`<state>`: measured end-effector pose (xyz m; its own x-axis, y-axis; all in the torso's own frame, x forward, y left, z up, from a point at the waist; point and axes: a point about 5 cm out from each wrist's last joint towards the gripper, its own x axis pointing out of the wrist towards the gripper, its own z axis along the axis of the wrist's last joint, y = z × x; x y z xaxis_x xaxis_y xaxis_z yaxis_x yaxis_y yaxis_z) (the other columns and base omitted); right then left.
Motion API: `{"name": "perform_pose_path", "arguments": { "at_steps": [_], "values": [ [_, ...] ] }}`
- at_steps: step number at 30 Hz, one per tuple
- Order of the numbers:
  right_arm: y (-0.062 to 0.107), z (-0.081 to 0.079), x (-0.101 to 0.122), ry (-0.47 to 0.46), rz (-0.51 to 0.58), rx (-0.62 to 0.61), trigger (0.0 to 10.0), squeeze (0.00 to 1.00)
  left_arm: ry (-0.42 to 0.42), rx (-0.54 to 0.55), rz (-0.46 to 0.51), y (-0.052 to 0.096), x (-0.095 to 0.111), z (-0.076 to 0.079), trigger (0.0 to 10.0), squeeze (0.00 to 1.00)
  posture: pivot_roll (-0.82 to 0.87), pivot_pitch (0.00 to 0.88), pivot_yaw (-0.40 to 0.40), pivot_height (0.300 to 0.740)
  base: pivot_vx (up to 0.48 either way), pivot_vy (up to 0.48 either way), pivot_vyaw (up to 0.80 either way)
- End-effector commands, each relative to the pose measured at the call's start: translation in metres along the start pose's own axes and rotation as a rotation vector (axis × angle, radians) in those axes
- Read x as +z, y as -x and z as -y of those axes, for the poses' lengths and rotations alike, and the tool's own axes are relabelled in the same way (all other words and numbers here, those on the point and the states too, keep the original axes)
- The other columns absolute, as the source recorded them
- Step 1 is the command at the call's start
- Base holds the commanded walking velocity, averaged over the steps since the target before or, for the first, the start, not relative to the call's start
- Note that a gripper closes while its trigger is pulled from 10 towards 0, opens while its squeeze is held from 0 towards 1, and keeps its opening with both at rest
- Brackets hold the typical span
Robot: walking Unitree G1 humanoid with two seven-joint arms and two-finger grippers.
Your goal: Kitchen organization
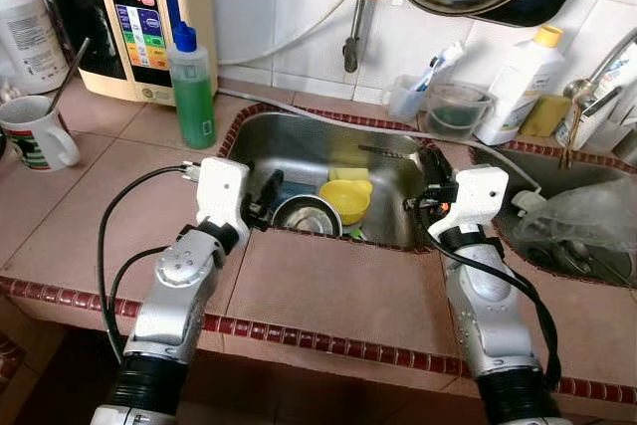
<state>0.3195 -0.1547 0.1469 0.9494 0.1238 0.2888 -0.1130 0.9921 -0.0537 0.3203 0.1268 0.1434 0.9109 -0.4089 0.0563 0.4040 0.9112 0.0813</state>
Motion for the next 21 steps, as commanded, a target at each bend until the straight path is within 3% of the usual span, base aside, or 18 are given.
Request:
{"name": "perform_pose_path", "arguments": {
  "at_steps": [1, 6, 10, 21],
  "values": [
    [-0.003, 0.006, 0.002, 0.006, -0.004, -0.007, 10.0, 0.00, -0.025, -0.022, 0.003, -0.001, 0.004, 0.006, 10.0, 0.00, 0.07, 0.000, -0.093, 0.740, 0.000, 0.000, 0.00],
    [-0.008, 0.012, 0.002, 0.039, -0.034, 0.021, 10.0, 0.00, 0.024, -0.022, -0.064, -0.004, 0.001, 0.011, 10.0, 0.00, 0.07, 0.000, -0.095, 0.740, 0.000, 0.000, 0.00],
    [-0.013, 0.016, 0.001, 0.037, -0.068, 0.045, 10.0, 0.00, -0.012, -0.009, -0.080, -0.007, 0.005, 0.012, 10.0, 0.00, 0.07, 0.000, -0.107, 0.740, 0.000, 0.000, 0.00],
    [-0.030, 0.014, 0.000, 0.027, -0.164, 0.151, 10.0, 0.00, 0.023, -0.044, -0.144, -0.002, 0.011, 0.012, 10.0, 0.00, 0.07, 0.130, -0.130, 0.740, 0.000, 0.000, 0.00]
  ]
}}
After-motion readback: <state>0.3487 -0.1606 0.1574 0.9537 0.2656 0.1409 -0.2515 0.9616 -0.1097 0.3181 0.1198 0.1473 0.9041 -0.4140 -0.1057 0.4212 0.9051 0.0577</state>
